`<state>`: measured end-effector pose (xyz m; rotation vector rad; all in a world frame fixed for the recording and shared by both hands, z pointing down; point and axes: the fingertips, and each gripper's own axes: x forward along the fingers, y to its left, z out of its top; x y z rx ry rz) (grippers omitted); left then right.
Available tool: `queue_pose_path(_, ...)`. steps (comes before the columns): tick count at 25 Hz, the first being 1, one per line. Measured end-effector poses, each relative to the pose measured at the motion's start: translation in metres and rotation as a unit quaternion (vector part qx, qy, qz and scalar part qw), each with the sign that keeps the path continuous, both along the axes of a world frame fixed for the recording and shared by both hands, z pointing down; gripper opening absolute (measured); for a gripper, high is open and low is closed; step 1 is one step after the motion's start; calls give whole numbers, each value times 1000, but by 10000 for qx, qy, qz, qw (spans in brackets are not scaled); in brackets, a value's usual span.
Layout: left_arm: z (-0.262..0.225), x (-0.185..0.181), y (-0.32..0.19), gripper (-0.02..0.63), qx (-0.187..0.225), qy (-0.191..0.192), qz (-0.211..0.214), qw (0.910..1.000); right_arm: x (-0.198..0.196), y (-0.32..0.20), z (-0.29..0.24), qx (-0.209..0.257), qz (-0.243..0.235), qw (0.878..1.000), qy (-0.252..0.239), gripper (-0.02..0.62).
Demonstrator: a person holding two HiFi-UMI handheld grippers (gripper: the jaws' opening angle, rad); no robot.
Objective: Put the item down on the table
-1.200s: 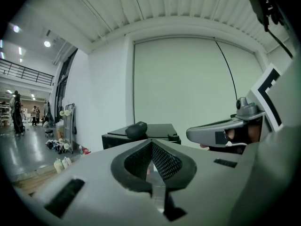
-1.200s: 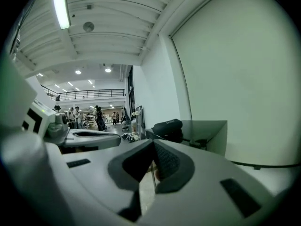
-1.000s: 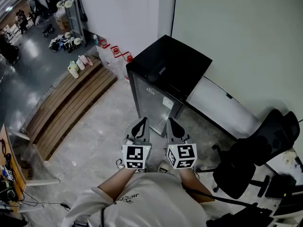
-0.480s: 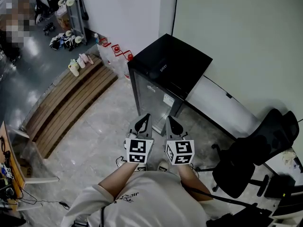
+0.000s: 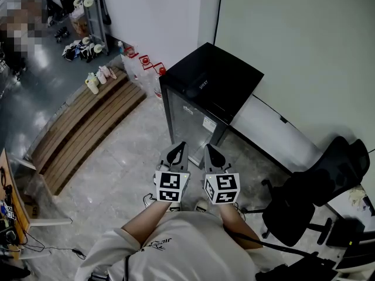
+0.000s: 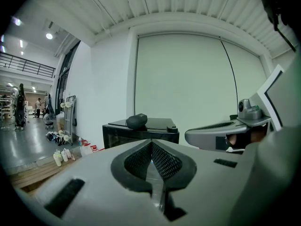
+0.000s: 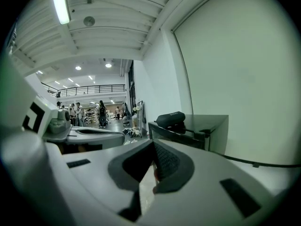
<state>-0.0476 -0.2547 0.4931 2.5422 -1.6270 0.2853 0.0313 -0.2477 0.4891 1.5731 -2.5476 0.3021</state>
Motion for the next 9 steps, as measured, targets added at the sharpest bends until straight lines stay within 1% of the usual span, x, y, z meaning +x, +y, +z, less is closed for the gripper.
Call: queue_pose_path(9,-3,-2,4,6,69,-73,-25,9999,-5,3,-2,47,-96,9999,29,3)
